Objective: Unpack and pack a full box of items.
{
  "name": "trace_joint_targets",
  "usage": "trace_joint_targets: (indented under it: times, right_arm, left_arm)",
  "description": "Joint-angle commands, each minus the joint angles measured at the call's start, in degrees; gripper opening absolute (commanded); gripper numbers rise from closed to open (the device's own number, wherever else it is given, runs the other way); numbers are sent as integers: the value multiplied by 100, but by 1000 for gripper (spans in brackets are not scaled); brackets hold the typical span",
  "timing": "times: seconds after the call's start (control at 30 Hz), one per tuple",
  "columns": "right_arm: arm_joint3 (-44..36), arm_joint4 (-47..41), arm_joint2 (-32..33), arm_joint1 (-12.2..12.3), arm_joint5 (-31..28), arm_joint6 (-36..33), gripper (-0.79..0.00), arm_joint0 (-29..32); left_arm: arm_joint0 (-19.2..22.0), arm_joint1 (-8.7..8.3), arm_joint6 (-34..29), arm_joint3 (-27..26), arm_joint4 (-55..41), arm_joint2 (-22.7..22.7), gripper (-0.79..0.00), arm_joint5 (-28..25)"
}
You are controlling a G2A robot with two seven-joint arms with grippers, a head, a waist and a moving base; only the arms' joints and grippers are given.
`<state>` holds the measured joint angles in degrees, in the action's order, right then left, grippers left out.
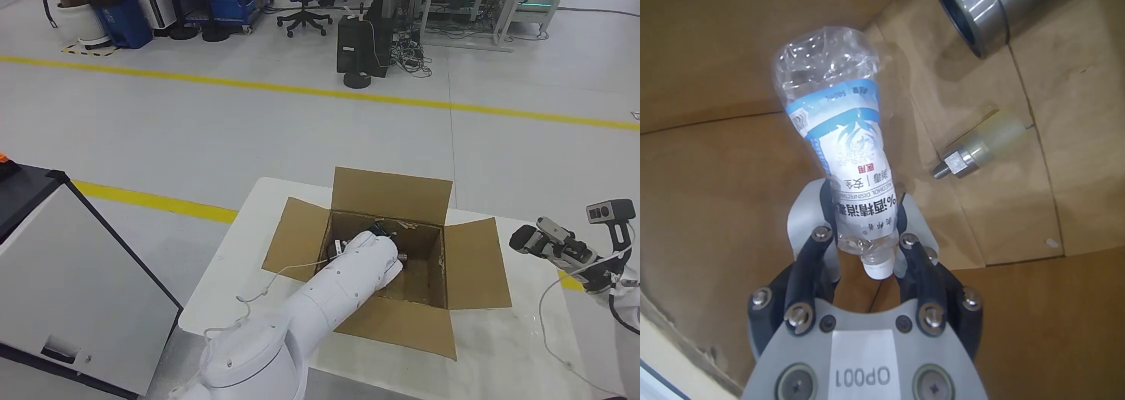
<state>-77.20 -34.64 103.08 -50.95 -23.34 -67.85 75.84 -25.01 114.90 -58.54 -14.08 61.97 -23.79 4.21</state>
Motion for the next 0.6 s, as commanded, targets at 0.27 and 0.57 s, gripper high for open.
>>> trace_joint_targets:
  times: [0.27, 0.57]
  right_arm:
    - [0, 0, 0, 0, 0, 1, 0, 0]
    - [0, 0, 0, 0, 0, 1, 0, 0]
  left_arm:
    - [104, 13, -82, -132, 131, 226, -785, -430]
    - [315, 17, -347, -369, 235, 392, -785, -1083]
